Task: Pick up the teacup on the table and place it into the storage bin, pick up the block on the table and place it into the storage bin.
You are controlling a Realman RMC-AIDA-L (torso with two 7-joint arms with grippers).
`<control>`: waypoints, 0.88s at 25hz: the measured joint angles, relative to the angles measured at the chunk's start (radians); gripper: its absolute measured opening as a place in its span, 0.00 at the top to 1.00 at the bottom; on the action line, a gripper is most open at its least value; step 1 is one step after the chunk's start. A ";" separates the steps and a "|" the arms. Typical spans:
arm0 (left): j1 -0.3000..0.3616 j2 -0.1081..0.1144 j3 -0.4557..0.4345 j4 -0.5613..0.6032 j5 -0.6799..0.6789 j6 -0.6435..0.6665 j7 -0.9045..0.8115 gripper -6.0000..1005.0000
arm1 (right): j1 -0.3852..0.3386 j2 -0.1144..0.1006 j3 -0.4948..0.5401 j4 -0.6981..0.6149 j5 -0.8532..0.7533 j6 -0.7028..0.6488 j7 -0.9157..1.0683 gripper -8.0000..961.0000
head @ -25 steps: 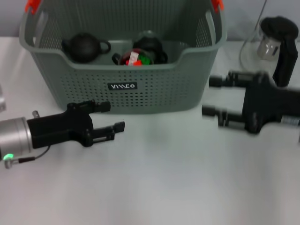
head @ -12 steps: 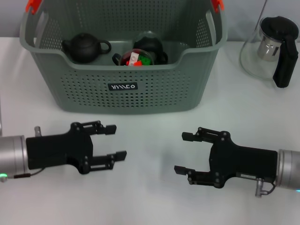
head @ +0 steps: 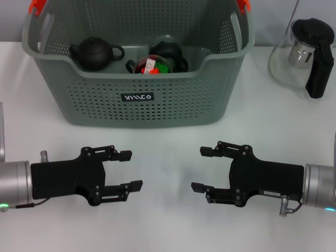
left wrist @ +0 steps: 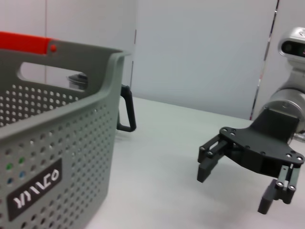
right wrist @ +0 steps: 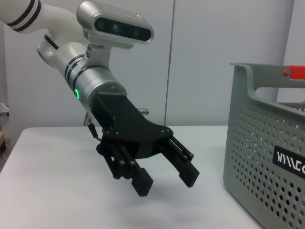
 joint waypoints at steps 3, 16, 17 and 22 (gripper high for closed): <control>-0.004 -0.001 0.002 -0.002 0.016 0.005 0.000 0.28 | 0.000 0.000 0.001 0.002 0.000 0.001 0.003 0.17; -0.008 -0.002 0.002 0.002 0.019 0.031 0.001 0.28 | 0.002 0.001 0.005 0.008 0.004 0.003 0.003 0.17; -0.008 -0.002 0.002 0.002 0.019 0.031 0.001 0.28 | 0.003 0.001 0.006 0.008 0.004 0.003 0.003 0.17; -0.008 -0.002 0.002 0.003 0.019 0.026 0.001 0.28 | 0.005 0.001 0.006 0.008 0.003 0.004 0.003 0.17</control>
